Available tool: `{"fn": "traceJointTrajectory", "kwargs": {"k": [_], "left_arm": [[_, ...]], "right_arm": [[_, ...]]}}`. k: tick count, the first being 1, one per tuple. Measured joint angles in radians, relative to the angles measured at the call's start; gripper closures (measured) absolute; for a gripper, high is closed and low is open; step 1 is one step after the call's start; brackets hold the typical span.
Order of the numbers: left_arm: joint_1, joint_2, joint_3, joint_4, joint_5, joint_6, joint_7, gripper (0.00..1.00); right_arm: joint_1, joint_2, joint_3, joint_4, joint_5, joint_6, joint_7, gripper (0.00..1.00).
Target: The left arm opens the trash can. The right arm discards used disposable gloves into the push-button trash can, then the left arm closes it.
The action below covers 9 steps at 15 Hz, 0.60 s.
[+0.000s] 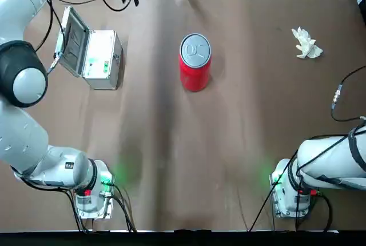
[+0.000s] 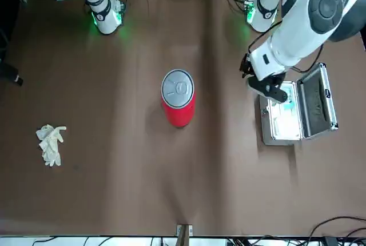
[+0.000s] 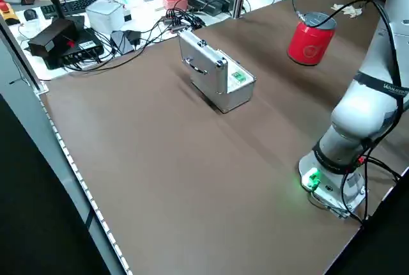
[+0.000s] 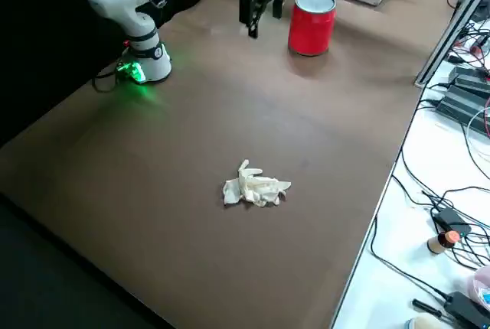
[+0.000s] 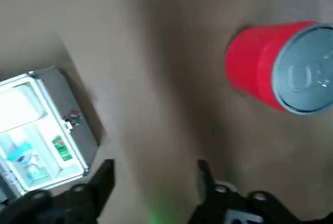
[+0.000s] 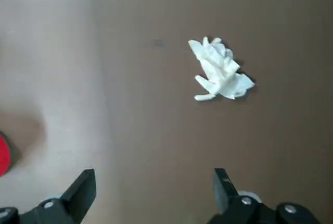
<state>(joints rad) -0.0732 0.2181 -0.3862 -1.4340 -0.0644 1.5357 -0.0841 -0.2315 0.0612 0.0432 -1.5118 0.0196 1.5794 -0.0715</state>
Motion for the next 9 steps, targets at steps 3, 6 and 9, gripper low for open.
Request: {"fn": "traceJointTrajectory", "kwargs": {"k": [3,6,9], "left_arm": [[-0.01,0.005,-0.047,0.0,-0.03,-0.001,-0.038,0.55],[-0.07,0.025,-0.062,0.0,-0.051,-0.001,-0.181,0.83],[-0.134,0.059,-0.063,0.0,-0.083,0.028,-0.28,0.99]], "right_arm": [[-0.057,0.073,-0.003,-0.002,-0.001,0.074,-0.004,0.02],[-0.076,0.176,-0.003,-0.003,-0.029,0.219,-0.006,0.03],[-0.076,0.299,-0.003,-0.004,-0.082,0.361,-0.006,0.03]]}}
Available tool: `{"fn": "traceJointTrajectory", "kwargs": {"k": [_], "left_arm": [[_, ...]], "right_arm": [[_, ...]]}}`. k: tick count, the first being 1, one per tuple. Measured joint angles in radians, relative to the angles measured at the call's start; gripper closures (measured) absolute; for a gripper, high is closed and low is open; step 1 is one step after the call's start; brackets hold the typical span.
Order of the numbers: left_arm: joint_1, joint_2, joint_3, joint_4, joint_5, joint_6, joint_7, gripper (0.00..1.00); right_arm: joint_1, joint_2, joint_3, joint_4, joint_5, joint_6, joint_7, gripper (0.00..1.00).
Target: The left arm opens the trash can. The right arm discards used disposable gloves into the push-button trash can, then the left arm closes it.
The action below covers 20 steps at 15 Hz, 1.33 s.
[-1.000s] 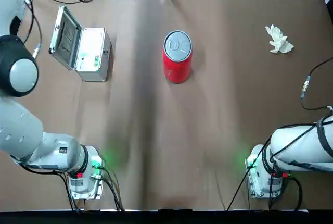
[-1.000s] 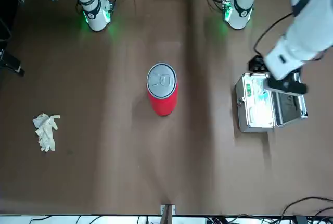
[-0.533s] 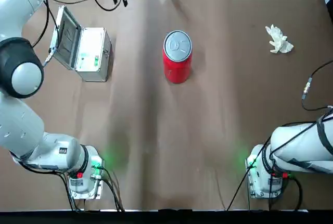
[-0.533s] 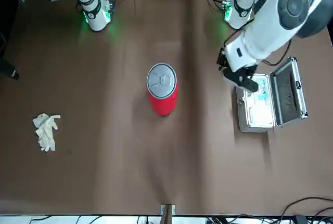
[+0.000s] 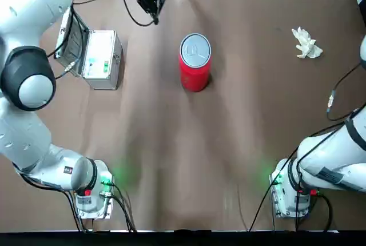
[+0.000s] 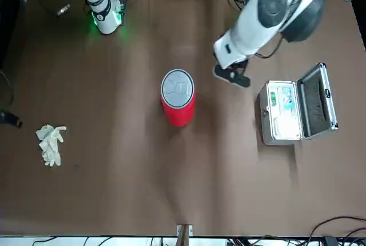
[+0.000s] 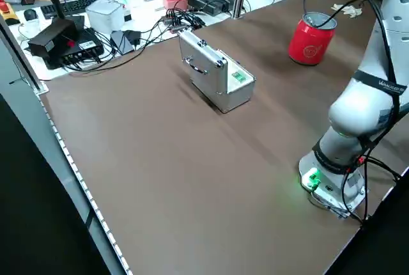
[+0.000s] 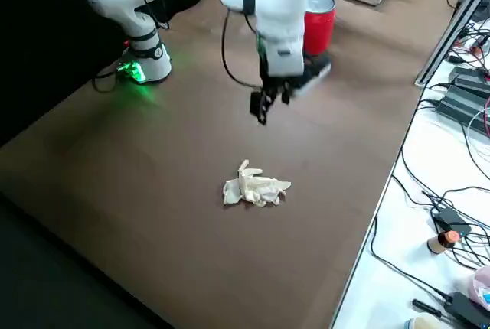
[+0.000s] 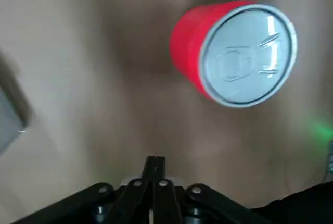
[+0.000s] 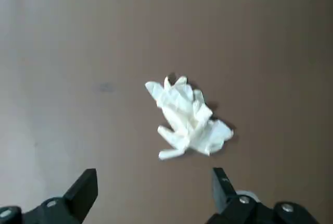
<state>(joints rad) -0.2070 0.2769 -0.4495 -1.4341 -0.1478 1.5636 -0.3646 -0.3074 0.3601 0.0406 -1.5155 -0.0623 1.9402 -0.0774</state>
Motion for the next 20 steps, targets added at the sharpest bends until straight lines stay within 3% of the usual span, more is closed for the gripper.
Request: {"fn": "traceJointTrajectory", "kwargs": {"k": [1,3,9,16,20], "left_arm": [[-0.036,0.025,-0.001,0.0,-0.022,0.072,-0.07,0.99],[-0.081,0.052,-0.001,0.0,-0.026,0.147,-0.149,0.99],[-0.187,0.131,-0.002,0.0,-0.027,0.333,-0.221,0.99],[-0.26,0.237,0.002,0.001,0.008,0.554,-0.252,0.99],[-0.272,0.272,0.003,0.001,0.051,0.63,-0.255,0.99]], "right_arm": [[0.0,0.08,0.0,0.0,-0.021,0.077,-0.002,0.03],[-0.007,0.154,-0.002,-0.001,-0.078,0.142,-0.006,0.03],[-0.085,0.33,-0.003,0.0,-0.103,0.285,-0.102,0.03],[-0.093,0.398,0.009,0.0,-0.097,0.283,-0.339,0.02],[-0.142,0.427,0.008,0.0,-0.095,0.282,-0.443,0.03]]}}
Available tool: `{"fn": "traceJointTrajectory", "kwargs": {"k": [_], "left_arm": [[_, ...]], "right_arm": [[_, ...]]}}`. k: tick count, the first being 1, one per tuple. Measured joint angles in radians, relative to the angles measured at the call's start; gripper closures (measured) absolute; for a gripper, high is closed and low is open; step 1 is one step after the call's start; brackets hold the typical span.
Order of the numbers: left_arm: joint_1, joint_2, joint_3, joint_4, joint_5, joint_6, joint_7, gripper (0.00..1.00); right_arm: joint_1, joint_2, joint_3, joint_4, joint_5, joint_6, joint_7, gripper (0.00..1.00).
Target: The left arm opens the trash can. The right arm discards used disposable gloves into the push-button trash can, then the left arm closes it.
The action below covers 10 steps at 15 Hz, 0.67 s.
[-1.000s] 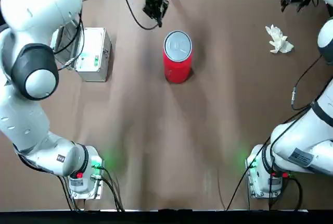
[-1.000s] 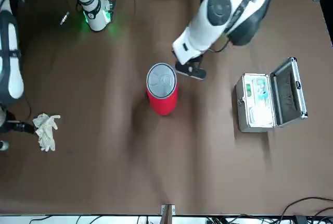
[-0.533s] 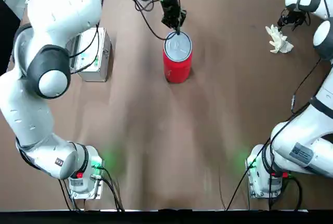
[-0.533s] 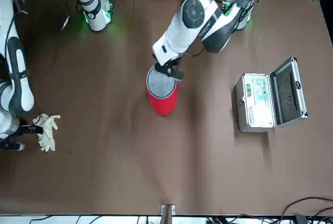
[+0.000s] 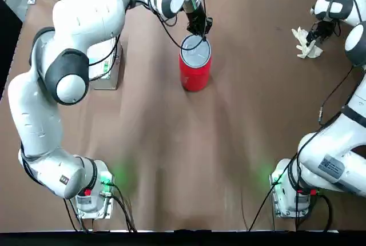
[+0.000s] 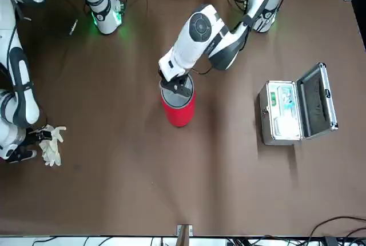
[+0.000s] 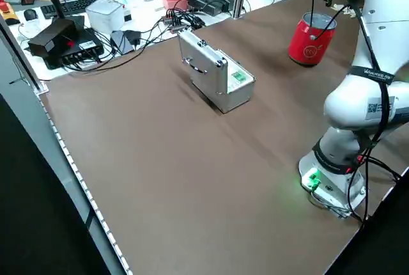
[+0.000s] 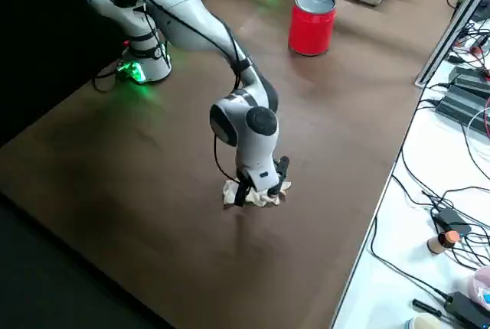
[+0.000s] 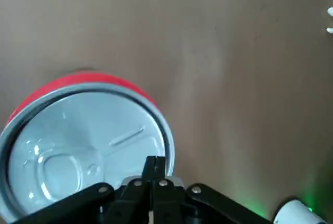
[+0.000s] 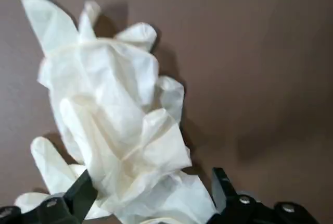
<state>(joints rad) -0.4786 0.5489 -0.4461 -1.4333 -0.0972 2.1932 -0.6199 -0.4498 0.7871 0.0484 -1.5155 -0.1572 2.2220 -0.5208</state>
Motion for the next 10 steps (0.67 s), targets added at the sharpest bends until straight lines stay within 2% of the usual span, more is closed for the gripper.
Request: {"fn": "traceJointTrajectory", "kwargs": {"k": [7,10], "left_arm": [[-0.027,0.036,0.003,0.0,0.075,0.037,-0.018,0.99],[-0.035,0.048,0.006,0.0,0.098,0.038,-0.029,0.99]], "right_arm": [[-0.001,0.033,0.006,-0.002,0.05,0.001,-0.014,0.03],[-0.003,0.032,0.004,0.0,0.06,0.003,-0.014,0.1]]}}
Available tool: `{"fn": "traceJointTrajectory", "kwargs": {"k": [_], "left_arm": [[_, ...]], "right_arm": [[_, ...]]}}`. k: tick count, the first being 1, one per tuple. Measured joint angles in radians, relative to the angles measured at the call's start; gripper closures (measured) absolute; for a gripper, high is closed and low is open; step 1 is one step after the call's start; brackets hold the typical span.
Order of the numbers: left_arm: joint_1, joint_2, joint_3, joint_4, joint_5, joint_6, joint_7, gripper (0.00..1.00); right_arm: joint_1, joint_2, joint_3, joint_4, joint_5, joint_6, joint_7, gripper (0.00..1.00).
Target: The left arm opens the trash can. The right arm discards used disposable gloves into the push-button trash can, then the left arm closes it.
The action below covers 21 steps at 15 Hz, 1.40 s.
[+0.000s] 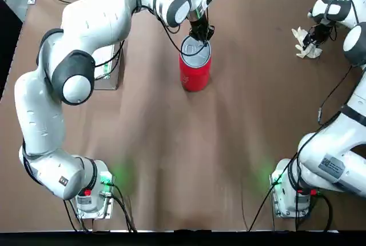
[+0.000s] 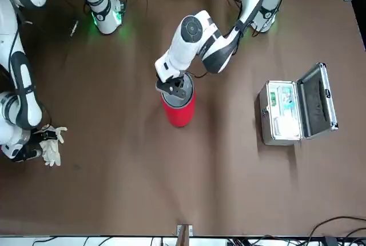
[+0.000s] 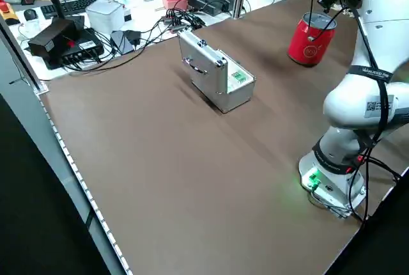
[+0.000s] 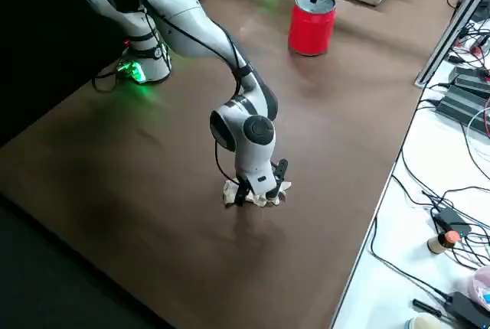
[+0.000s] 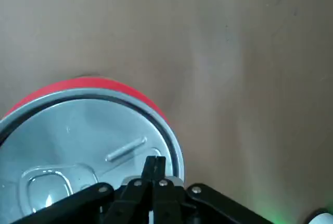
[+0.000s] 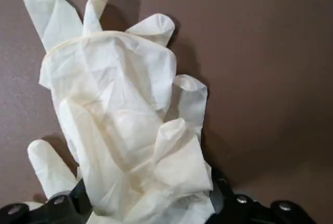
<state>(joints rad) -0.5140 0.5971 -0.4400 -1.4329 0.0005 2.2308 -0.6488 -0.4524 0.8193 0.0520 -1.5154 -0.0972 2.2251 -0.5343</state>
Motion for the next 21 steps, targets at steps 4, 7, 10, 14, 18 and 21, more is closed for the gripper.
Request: {"fn": "traceJointTrajectory", "kwargs": {"k": [4,7,10,14,18,21], "left_arm": [[-0.006,0.005,0.002,0.0,0.012,0.001,-0.003,0.99],[-0.007,0.005,0.003,0.001,0.018,0.001,-0.004,0.99],[-0.007,0.009,0.003,0.001,0.021,0.001,-0.004,0.99],[-0.008,0.016,0.004,0.001,0.032,0.001,-0.005,0.97],[-0.013,0.028,0.004,0.001,0.046,0.022,-0.005,0.97],[-0.013,0.029,0.004,0.002,0.047,0.024,-0.005,0.97]], "right_arm": [[0.0,-0.005,0.001,0.001,0.017,-0.008,0.004,0.32],[0.001,-0.008,0.002,0.001,0.027,-0.016,0.022,0.44],[0.001,-0.011,0.006,0.001,0.037,-0.026,0.033,0.75],[0.001,-0.011,0.007,0.001,0.039,-0.028,0.035,0.89],[0.023,-0.011,0.01,0.015,0.038,-0.025,0.035,0.89],[0.065,-0.021,0.011,0.071,0.038,-0.102,0.036,0.89]]}}
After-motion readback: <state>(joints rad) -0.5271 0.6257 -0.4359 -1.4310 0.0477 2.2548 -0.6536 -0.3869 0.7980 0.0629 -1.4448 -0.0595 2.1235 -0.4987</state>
